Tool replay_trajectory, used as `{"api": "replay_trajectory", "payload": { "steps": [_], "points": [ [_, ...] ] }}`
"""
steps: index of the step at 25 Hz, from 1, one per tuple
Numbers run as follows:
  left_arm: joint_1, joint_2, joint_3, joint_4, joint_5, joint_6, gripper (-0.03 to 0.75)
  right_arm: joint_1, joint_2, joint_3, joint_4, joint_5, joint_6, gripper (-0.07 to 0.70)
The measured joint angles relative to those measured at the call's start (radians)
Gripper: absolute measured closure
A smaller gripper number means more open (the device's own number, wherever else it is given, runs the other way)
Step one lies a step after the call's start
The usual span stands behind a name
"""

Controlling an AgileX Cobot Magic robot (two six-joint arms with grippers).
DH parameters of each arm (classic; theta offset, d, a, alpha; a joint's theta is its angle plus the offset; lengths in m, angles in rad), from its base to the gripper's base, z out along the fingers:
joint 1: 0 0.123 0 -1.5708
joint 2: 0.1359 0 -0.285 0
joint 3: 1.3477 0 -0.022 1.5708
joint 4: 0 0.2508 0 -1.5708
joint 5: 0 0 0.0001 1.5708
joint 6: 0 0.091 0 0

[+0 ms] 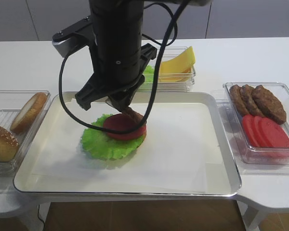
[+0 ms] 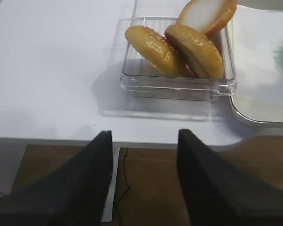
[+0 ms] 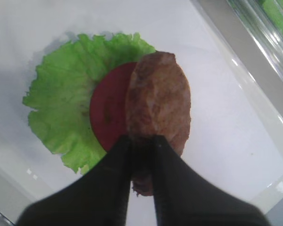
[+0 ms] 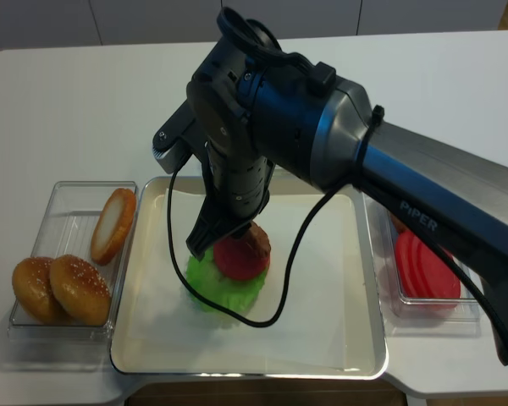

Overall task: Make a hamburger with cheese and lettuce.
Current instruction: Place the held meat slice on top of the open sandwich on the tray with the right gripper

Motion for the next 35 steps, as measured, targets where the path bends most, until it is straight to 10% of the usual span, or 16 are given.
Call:
{"api": "replay_trajectory", "payload": {
  "steps": [19,28,35],
  "points": [
    [0.000,0.000,0.000,0.000,0.000,0.000,0.379,0.000,0.002,0.000,0.021,0.000,0.004,0.516],
    [0.000,0.000,0.000,0.000,0.000,0.000,0.379,0.000,0.008,0.000,0.040,0.000,0.025,0.243],
    [0.000,0.000,0.000,0.000,0.000,0.000,0.379,0.000,0.008,0.000,0.042,0.000,0.027,0.204]
  ]
}}
